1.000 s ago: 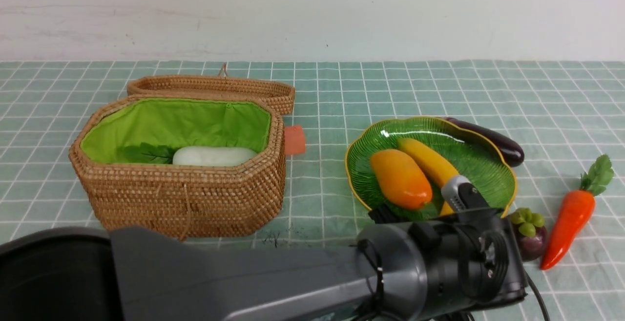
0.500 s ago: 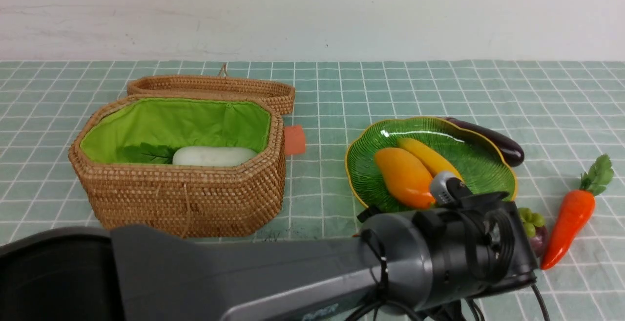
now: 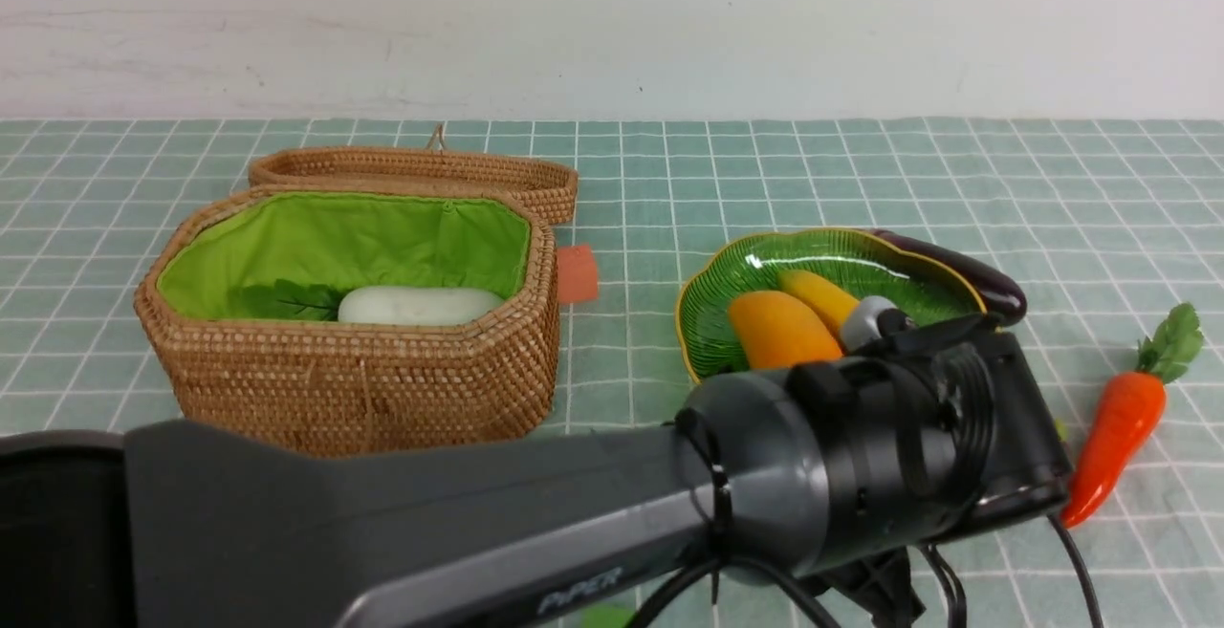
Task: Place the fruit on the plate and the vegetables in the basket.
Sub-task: Grab a tomato with your left arm and place it on the plate on the right.
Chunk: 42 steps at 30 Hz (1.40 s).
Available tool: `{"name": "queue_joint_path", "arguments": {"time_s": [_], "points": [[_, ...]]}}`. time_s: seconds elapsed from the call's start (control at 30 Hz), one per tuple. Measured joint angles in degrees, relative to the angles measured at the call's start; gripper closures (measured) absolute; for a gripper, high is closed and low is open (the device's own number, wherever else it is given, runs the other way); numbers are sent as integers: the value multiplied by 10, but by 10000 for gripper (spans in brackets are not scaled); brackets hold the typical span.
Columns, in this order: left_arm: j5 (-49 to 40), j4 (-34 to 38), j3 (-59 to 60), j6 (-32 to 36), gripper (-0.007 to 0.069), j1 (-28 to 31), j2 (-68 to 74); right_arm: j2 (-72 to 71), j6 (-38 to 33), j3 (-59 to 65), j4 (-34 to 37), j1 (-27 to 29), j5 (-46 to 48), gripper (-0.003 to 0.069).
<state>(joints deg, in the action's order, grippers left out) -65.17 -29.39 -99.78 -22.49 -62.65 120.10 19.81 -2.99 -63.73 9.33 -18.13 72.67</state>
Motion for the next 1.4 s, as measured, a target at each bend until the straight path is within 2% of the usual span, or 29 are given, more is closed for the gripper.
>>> {"name": "queue_joint_path", "arguments": {"time_s": [0.27,0.4,0.57,0.77,1.03,1.13,1.2,1.4], "points": [[33,-43,-3,10,300,3,-42,0,5,0,-17,0,0,529],[119,-46,-43,30,300,35,-36,0,24,0,-32,0,-7,526],[249,16,-123,70,300,107,35,0,30,0,-36,0,-12,522],[361,42,-168,139,300,110,88,0,30,0,-37,0,-13,521],[485,45,-183,150,300,117,158,0,40,0,-37,0,-13,519],[502,42,-183,150,298,121,171,0,42,0,-37,0,-13,517],[505,42,-183,150,280,121,174,0,45,0,-37,0,-13,519],[509,43,-184,150,125,121,173,0,46,0,-37,0,-13,519]]}}
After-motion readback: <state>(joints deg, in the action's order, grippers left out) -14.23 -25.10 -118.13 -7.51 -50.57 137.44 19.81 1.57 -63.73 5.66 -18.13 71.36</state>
